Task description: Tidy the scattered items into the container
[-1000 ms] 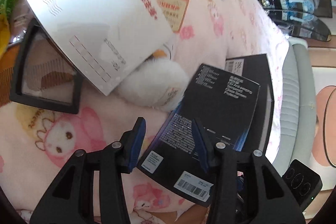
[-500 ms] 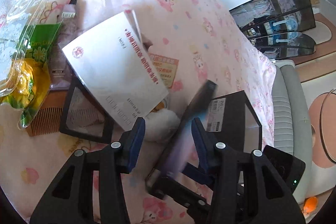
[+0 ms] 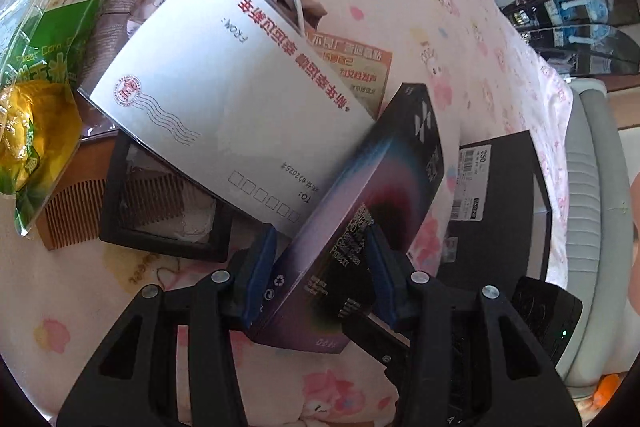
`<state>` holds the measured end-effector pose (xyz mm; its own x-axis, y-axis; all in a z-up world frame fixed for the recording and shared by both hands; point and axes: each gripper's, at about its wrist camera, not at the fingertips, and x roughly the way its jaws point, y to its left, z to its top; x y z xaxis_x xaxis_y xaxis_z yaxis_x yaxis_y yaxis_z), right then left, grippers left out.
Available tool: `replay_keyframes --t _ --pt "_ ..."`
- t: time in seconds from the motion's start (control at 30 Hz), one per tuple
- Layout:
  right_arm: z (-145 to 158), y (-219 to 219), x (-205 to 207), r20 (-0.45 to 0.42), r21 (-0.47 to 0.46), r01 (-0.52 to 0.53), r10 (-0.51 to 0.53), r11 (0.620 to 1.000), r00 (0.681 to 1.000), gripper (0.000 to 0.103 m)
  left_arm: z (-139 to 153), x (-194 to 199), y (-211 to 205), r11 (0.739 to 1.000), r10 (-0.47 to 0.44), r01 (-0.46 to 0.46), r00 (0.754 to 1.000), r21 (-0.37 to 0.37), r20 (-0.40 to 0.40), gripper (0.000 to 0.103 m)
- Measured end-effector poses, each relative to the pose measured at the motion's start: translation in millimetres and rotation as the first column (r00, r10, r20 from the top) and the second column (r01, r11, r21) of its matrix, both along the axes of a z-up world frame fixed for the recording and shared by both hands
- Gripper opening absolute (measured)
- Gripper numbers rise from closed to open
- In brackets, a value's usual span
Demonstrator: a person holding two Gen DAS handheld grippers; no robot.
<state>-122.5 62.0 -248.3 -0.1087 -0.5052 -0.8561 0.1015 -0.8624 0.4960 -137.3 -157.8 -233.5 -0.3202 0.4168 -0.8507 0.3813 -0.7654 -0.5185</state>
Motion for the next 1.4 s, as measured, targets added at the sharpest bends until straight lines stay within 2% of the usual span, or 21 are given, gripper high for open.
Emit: replay_keyframes --t 0.1,0.17,0.3,0.37,0.47,0.6,0.67,0.73,0.83,0.97,1.1,1.4 --pt "-24 -2 -8 0.064 -0.135 -0.003 0.011 0.991 0.998 0.056 -5 -2 4 0.999 -0.019 0.02 1.0 -0.028 0.024 0.05" --pt "-24 0 -11 0.074 -0.15 0.022 -0.011 0.988 0.997 0.057 -3 0 5 0.999 -0.033 0.033 0.999 -0.037 0.022 0.047" --pt "5 -2 -6 -0.055 -0.037 -0.01 0.008 0.999 0.998 0.055 -6 4 9 0.998 -0.065 0.064 0.997 0.023 0.035 0.045" --pt "19 -2 -4 -0.105 0.022 -0.023 0.025 0.999 0.994 0.05 -7 5 7 0.997 -0.055 0.052 0.998 0.059 0.042 0.047" --pt "18 -10 -8 -0.111 0.046 -0.056 0.061 0.997 0.992 0.05 -13 3 3 0.998 -0.029 0.025 0.998 0.049 0.064 0.046" --pt "5 -14 -14 -0.091 0.066 -0.04 0.046 0.997 0.995 0.049 -14 2 9 0.998 -0.054 0.052 0.997 0.047 0.056 0.046" --pt "10 -15 -14 -0.11 0.078 -0.034 0.043 0.996 0.993 0.048 -8 3 13 0.997 -0.072 0.071 0.997 0.025 0.03 0.045" --pt "21 -16 -13 -0.151 0.104 -0.036 0.051 0.994 0.987 0.047 1 5 16 0.996 -0.088 0.088 0.996 0.03 -0.007 0.04" --pt "41 -16 -11 -0.178 0.124 -0.036 0.058 0.992 0.982 0.047 14 11 20 0.992 -0.121 0.123 0.991 0.029 -0.057 0.04" --pt "62 -12 -9 -0.201 0.112 -0.048 0.07 0.992 0.977 0.047 31 20 21 0.991 -0.122 0.127 0.988 0.047 -0.092 0.041" --pt "81 5 11 -0.204 0.059 -0.073 0.084 0.996 0.975 0.047 56 31 25 0.992 -0.125 0.126 0.985 0.003 -0.117 0.041" --pt "119 20 26 -0.26 0.033 -0.101 0.107 0.994 0.96 0.047 94 39 41 0.99 -0.144 0.141 0.974 -0.029 -0.174 0.041"
